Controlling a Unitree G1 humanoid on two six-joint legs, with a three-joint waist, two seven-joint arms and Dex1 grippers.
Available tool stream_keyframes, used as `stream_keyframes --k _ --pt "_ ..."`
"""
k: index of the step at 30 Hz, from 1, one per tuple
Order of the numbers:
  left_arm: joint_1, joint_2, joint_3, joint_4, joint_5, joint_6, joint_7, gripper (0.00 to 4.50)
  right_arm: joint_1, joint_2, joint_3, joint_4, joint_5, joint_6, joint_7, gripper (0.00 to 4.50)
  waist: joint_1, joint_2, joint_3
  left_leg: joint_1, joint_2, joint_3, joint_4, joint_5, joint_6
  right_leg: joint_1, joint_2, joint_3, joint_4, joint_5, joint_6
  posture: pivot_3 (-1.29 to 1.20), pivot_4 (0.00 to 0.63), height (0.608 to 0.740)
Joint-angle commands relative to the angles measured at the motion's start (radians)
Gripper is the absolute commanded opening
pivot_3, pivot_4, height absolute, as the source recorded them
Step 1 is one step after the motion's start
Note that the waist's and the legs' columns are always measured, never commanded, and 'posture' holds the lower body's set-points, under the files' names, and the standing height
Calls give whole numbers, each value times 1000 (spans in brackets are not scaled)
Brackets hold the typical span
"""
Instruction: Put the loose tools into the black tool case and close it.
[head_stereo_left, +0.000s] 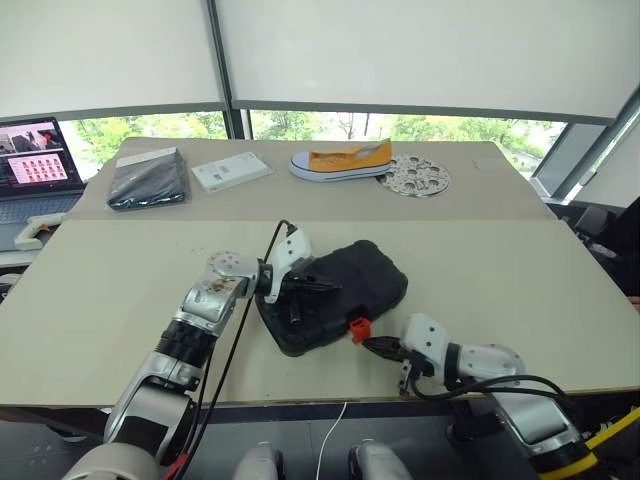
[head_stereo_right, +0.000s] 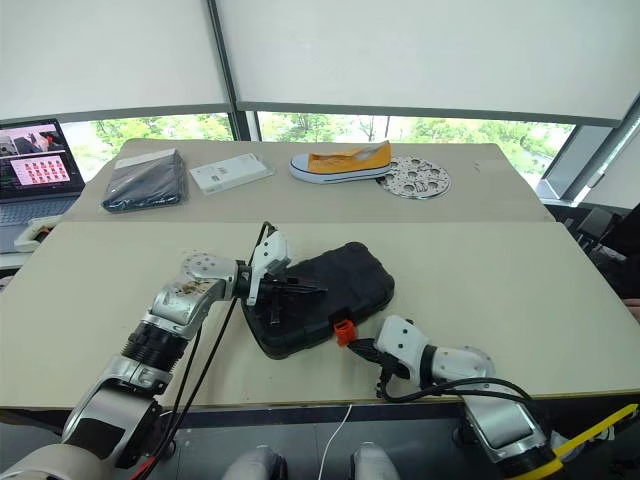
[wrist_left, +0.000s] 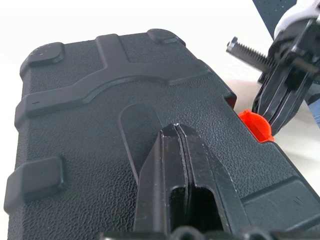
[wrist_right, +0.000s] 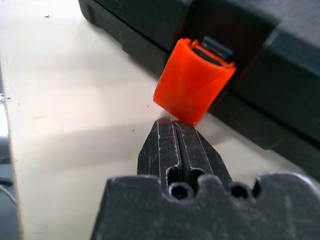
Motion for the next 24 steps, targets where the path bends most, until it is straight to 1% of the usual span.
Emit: stream_keyframes --k 1,6,11,17,20,24 --pt "47 0 -31 38 25 32 9 41 -33 29 -1 12 0 -24 -7 0 0 0 0 0 0 0 0 0 0 0 0 0 0 0 0 0 150 740" --pt "44 -5 -29 55 30 25 15 41 -90 78 -31 54 27 -21 -5 0 0 0 0 0 0 0 0 0 0 0 0 0 0 0 0 0 150 740" --pt "40 -15 -29 78 39 17 26 41 -109 87 -35 77 25 -59 17 0 -2 0 0 1 0 0 0 0 0 0 0 0 1 1 -1 0 150 740" --pt "63 -9 -49 62 42 47 20 41 -95 102 -97 -3 65 -92 -1 0 -3 0 0 2 0 0 0 0 0 0 0 1 1 1 -1 0 150 740" --pt "71 -1 -65 58 48 63 8 41 -97 107 -118 -11 73 -103 -12 0 -6 0 0 2 0 0 0 0 0 0 1 1 1 1 -1 0 150 740" --pt "71 9 -90 73 61 101 -11 41 -107 128 -152 -9 125 -79 -7 0 -10 1 0 2 0 0 -1 0 0 0 1 2 2 1 -1 0 150 740"
